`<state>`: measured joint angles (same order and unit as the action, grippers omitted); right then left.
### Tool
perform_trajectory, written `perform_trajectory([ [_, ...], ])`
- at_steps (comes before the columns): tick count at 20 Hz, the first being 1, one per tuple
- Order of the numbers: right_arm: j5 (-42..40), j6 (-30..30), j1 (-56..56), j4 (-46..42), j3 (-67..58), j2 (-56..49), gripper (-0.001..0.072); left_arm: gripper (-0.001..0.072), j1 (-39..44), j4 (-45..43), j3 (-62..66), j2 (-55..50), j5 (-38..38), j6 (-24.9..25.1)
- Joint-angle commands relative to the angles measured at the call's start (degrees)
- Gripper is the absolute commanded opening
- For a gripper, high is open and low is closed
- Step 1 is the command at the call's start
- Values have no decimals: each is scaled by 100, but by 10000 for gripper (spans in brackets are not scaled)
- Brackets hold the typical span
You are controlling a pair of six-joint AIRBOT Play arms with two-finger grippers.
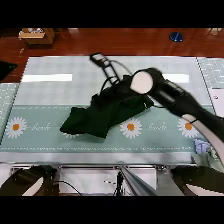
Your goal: Fold the shirts.
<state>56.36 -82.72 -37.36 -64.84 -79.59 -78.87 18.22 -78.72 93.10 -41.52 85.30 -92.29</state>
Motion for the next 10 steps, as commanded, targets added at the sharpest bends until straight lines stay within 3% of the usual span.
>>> perform_trajectory([
  [1,745,-308,1401,-1346,-2,573,460,711,0,-188,-302,4,92,2],
  [6,1843,212,4470,-1580,7,1014,473,711,0,-236,-1829,4,68,7],
  [10,1810,380,6164,-476,369,1003,473,716,0,-337,-3587,-13,-621,9],
])
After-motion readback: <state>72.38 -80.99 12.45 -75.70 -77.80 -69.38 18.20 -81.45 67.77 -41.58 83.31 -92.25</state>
